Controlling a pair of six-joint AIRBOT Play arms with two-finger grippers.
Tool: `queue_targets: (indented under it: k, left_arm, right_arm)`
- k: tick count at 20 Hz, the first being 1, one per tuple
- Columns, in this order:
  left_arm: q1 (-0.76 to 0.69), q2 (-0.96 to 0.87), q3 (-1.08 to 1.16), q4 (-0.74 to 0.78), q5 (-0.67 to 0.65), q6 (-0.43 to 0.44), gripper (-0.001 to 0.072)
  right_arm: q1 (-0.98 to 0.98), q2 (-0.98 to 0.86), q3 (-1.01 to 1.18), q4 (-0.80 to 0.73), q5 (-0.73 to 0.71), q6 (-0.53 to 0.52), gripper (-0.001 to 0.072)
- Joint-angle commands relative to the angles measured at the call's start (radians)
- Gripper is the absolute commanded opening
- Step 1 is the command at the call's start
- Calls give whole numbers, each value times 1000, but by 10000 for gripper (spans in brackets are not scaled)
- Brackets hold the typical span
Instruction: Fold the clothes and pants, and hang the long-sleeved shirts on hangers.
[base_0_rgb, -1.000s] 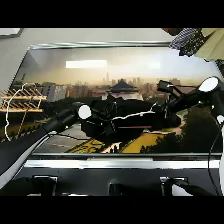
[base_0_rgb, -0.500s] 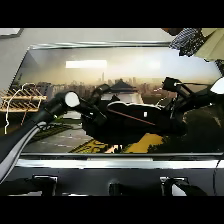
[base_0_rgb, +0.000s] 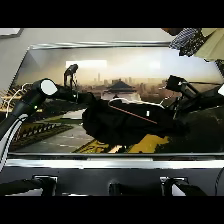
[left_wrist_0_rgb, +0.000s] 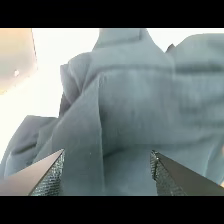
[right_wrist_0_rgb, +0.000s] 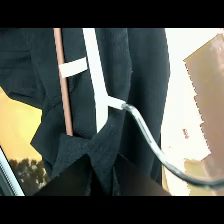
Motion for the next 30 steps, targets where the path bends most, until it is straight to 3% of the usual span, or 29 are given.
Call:
queue_targets:
  k: [1, 3, 6, 11, 16, 17, 19, 21, 22, 30]
  left_arm:
    - [-17, -11, 8, -4, 106, -75, 608]
    - [-17, -24, 8, -3, 104, -73, 608]
    - [-24, -38, 8, 14, 39, -2, 607]
    - [-72, -65, 8, 178, 5, -3, 604]
    - [-104, -114, 8, 211, 19, -4, 579]
    - [-104, -122, 8, 211, 22, -6, 477]
    - [-104, -140, 8, 211, 21, -7, 415]
    - [-105, -143, 9, 210, 21, -6, 66]
    - [-105, -143, 14, 210, 21, -6, 34]
    - [-102, -143, 177, 221, 20, -3, 32]
  right_arm:
    - [0, 4, 0, -4, -1, 33, 40]
    - [0, 4, 0, -4, -1, 40, 40]
    - [0, 4, 0, -4, -1, 44, 40]
    - [0, 4, 0, -4, -1, 51, 41]
    - [0, 4, 0, -3, -1, 58, 41]
    - [0, 4, 0, -3, -1, 58, 41]
    - [0, 4, 0, -1, 0, 58, 41]
    - [0, 4, 0, 0, 0, 58, 41]
    - [0, 4, 0, 0, 2, 58, 41]
    - [1, 4, 0, 1, 2, 118, 41]
